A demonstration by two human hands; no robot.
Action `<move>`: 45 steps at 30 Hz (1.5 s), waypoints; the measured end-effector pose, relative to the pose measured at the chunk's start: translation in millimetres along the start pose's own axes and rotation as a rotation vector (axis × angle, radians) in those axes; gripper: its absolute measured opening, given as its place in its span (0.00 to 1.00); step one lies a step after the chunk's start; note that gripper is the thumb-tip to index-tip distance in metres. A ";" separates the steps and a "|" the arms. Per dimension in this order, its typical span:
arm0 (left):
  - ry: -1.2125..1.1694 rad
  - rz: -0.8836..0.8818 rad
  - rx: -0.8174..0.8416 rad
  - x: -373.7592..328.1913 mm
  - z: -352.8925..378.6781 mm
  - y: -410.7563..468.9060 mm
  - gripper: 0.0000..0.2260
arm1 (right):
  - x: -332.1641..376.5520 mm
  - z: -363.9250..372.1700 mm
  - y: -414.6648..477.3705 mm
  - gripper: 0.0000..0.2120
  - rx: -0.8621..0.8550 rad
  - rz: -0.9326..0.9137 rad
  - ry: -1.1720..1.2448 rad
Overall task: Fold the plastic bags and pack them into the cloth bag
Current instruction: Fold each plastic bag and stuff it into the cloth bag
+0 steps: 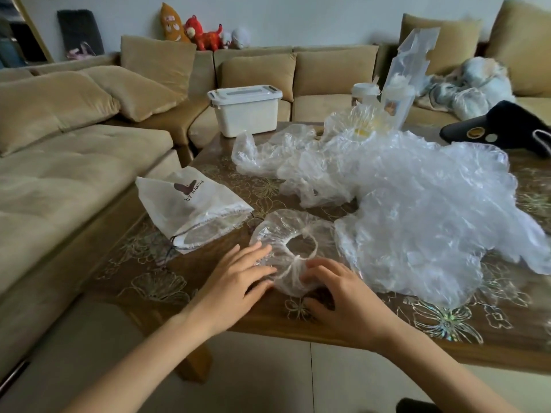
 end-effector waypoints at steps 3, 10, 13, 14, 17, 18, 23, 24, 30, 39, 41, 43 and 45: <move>0.131 0.056 -0.052 2.7 -3.8 3.0 0.06 | 7.6 -2.8 4.7 0.11 -0.171 -0.083 0.006; 0.234 0.001 0.032 6.5 -28.6 -20.1 0.14 | 32.5 -7.6 -1.7 0.12 0.102 -0.082 0.206; 0.171 -0.075 0.072 2.6 -40.6 -35.2 0.15 | 40.6 -8.5 -0.5 0.07 0.051 -0.098 0.301; 0.145 -0.089 0.045 0.5 -46.1 -36.0 0.16 | 38.7 -11.7 2.8 0.07 -0.055 -0.088 0.310; 0.071 -0.090 -0.139 -8.9 -58.3 -25.9 0.17 | 33.0 -17.8 14.0 0.09 -0.370 -0.020 0.228; 0.042 -0.097 -0.191 -12.1 -58.6 -19.7 0.17 | 35.0 -15.2 17.5 0.11 -0.417 -0.026 0.167; -0.034 -0.194 0.023 -15.3 -17.6 8.7 0.20 | 43.0 17.8 38.5 0.21 -0.222 -0.040 0.007; 0.004 -0.218 0.136 -11.4 -5.7 10.1 0.22 | 39.6 24.4 41.3 0.23 -0.144 -0.013 -0.029; 0.135 -0.315 0.517 16.5 16.0 -9.4 0.36 | 12.9 38.1 41.9 0.36 0.097 0.073 -0.284; 0.057 -0.099 0.173 23.7 -2.5 -31.7 0.41 | -6.7 20.5 19.0 0.40 0.140 0.117 -0.324; 0.113 0.012 -0.060 10.4 -13.6 -38.7 0.31 | -1.0 10.3 14.0 0.35 0.046 0.081 -0.227; 0.141 0.155 -0.152 -10.2 -12.9 -43.3 0.27 | 9.0 0.3 9.9 0.27 -0.021 0.026 -0.142; 0.204 0.273 -0.077 -30.8 1.3 -44.0 0.32 | 14.8 -4.1 9.4 0.25 0.013 0.010 -0.068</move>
Point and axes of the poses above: each hand's wrist, its own y-axis towards the middle knuckle, its own z-axis out of the palm, x = y × z, the point moved 5 cm from there along y, towards the middle knuckle, and after that the axes turned 14 degrees about z, right-handed, at the moved point
